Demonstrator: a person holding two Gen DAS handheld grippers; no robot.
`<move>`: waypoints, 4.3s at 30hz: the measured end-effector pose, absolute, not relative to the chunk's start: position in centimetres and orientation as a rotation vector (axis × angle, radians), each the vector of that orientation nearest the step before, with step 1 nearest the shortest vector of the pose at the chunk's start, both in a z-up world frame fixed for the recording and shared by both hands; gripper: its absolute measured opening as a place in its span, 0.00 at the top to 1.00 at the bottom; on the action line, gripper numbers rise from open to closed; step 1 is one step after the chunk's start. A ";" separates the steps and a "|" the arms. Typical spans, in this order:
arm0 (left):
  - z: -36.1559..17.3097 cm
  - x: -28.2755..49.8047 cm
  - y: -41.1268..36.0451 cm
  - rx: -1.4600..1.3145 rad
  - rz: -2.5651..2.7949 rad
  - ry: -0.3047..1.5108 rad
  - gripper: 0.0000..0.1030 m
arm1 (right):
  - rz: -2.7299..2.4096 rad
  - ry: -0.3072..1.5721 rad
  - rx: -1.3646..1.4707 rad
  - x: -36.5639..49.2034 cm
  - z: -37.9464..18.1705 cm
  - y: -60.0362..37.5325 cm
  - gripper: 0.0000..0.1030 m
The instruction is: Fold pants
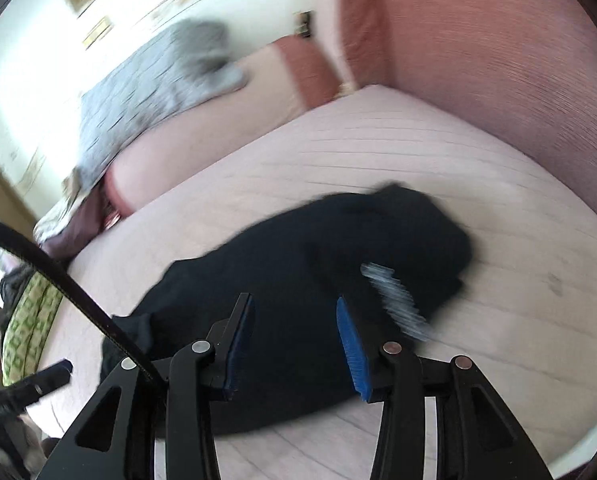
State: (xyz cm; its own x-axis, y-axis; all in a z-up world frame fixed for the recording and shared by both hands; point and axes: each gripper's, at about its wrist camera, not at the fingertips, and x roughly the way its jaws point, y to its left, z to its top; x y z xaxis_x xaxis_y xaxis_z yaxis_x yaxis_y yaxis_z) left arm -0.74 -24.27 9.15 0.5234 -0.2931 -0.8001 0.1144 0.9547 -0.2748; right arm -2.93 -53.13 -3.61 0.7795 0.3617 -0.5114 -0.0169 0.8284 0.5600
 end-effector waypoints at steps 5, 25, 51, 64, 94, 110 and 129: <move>9.9 1.7 -29.0 -0.142 -0.307 1.016 0.30 | 0.155 0.674 0.693 -5.3 -6.2 -57.4 0.53; 4.1 19.2 -49.6 0.083 -0.453 1.299 0.30 | 0.206 0.713 0.687 -0.3 -7.1 -55.7 0.32; 11.6 14.4 -38.3 -0.056 -0.550 1.108 0.62 | 0.441 0.594 0.639 -1.2 -1.6 -51.2 0.75; 6.9 6.7 -14.7 -0.617 -0.353 1.057 0.62 | 0.658 0.656 0.154 -4.2 1.2 -35.2 0.76; 7.7 1.9 -12.4 -0.636 -0.384 0.974 0.47 | 0.641 0.773 0.298 -3.8 -0.9 -42.1 0.38; 6.9 -2.4 -9.7 -0.551 -0.167 1.001 0.46 | 0.533 0.767 0.357 -2.6 -0.9 -46.2 0.35; 6.1 -2.1 -16.7 -0.483 -0.250 1.002 0.42 | 0.359 0.833 0.147 4.4 -1.9 -41.2 0.35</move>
State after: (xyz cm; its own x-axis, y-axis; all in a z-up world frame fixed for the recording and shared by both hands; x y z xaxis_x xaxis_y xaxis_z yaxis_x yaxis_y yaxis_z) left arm -2.07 -16.73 6.12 0.5221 -0.4162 -0.7444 -0.0176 0.8674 -0.4973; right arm 4.38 -41.16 -1.86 0.6167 0.3678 -0.6960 -0.2539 0.9298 0.2665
